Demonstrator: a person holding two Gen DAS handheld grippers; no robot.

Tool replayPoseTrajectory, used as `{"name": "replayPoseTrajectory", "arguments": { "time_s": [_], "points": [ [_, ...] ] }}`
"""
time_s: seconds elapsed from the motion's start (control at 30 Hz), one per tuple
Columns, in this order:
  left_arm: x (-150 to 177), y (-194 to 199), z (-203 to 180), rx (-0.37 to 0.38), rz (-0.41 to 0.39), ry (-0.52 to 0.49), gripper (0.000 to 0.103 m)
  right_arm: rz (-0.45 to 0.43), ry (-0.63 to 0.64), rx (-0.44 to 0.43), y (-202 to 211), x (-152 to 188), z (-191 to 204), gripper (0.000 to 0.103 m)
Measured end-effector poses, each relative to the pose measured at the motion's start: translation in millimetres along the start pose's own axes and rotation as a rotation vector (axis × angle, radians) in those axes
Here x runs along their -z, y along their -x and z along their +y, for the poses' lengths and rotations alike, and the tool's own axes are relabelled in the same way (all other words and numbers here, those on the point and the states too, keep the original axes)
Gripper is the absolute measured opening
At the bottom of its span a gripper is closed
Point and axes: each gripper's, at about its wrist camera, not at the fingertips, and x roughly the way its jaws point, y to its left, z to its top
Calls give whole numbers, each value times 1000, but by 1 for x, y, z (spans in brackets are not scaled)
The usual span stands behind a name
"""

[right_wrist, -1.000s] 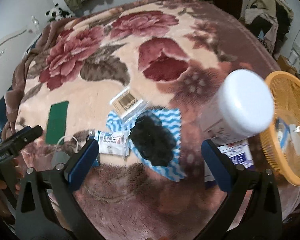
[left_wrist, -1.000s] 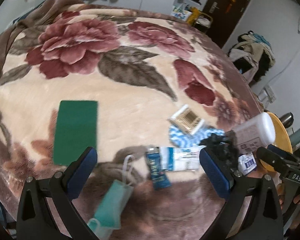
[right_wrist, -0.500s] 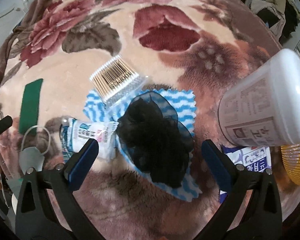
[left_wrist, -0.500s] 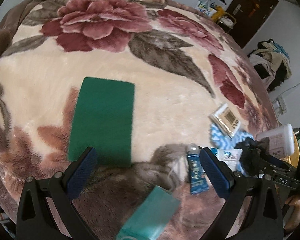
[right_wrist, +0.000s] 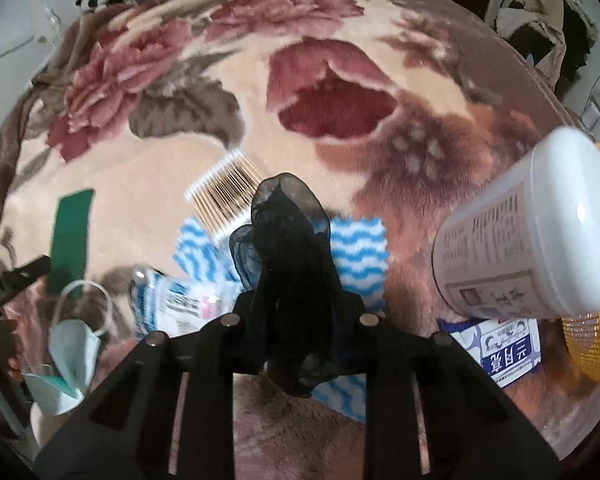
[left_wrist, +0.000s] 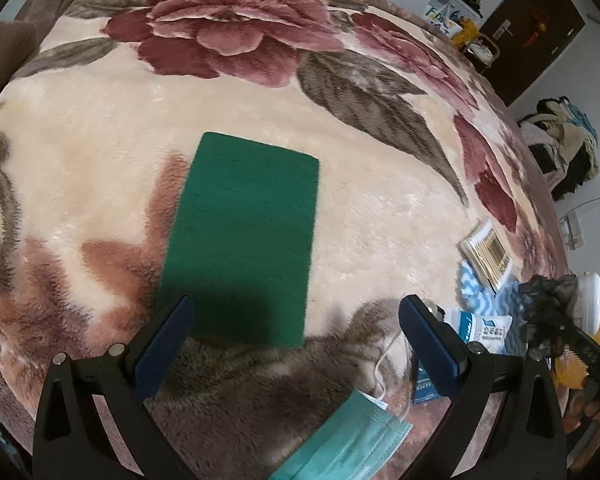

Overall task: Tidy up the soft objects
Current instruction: 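Grasp the green scouring pad with the left tool while the right tool grasps the black mesh puff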

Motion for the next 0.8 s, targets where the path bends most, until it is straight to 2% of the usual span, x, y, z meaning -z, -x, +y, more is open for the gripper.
{"name": "replayPoseTrajectory", "arguments": {
  "time_s": [0.2,0.33,0.53,0.67,0.8],
  "points": [
    [-9,-11,8,-42,21,23,102,-26,24,-50,8,-9,13,23],
    [-16,-24,9,-96,31,2,102,-25,39,-79,4,-9,20,24],
    [-23,-44,13,-122,60,-14,102,-31,55,-104,0,-11,29,24],
    [-29,-53,12,-153,50,-34,102,-34,61,-120,-1,-12,34,24],
    [-32,-63,5,-231,47,-95,102,-30,64,-132,-4,-11,38,24]
  ]
}}
